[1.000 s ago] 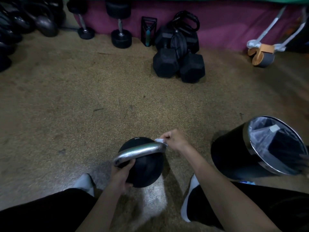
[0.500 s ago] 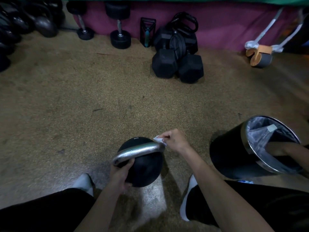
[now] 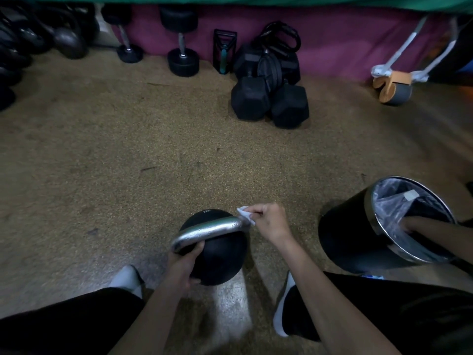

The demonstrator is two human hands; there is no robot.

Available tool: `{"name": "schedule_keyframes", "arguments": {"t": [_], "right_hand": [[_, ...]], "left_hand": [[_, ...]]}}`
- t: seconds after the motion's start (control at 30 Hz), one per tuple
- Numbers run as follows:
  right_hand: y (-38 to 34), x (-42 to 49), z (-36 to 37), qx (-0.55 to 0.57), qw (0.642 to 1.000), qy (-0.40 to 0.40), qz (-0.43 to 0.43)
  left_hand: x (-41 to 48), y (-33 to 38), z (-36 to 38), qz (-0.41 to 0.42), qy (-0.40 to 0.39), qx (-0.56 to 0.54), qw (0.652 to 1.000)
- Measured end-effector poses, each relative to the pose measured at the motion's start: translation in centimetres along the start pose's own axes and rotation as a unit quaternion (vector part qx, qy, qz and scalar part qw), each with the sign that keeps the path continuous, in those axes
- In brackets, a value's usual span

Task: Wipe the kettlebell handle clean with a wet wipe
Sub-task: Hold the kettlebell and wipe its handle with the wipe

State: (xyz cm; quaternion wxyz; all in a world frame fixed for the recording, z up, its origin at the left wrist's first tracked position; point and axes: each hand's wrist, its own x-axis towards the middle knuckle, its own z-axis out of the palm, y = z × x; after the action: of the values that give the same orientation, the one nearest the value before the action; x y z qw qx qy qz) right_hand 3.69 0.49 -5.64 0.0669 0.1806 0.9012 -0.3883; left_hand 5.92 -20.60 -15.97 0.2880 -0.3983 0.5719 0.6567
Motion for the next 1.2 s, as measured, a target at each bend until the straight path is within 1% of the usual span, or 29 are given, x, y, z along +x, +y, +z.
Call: {"name": "schedule_keyframes", "arguments": {"t": [0.13,0.27,0.5,0.63,0.73,0.93,1.07,1.2], "right_hand": [[0.8,-1.2,0.2,0.027,0.998,0.046,0.019],[0.9,-1.2,0.9,0.044,0.996,0.063,0.043],[0.5,-2.2,1.4,0.090,0.990,0.101,0.039],[1.3,-3.1,2.0,0.126,0.981,0.130,0.065],[1.3,-2.9,2.4,0.148,0.976,0.137,0.084],[0.5,-3.8,2.6,0.180,0.968,0.165,0.058],[1.2,-4.6,3.5,0.188,0.961,0.188,0.075],[1.4,-4.2,3.7,0.188,0.961,0.179,0.091]], "left_hand": [[-0.2,0.0,0.1,0.004,-0.011,-0.007,1.000],[-0.7,0.3,0.3,0.002,-0.009,-0.007,1.000],[-1.2,0.6,0.4,-0.008,-0.010,-0.003,1.000],[-1.2,0.6,0.4,-0.010,-0.008,-0.002,1.000],[-1.1,0.5,0.3,-0.011,-0.011,-0.001,1.000],[-0.8,0.4,0.3,-0.013,0.003,0.016,1.000],[-0.8,0.5,0.3,-0.016,0.009,0.014,1.000],[-1.0,0.5,0.3,-0.016,0.009,0.010,1.000]]}}
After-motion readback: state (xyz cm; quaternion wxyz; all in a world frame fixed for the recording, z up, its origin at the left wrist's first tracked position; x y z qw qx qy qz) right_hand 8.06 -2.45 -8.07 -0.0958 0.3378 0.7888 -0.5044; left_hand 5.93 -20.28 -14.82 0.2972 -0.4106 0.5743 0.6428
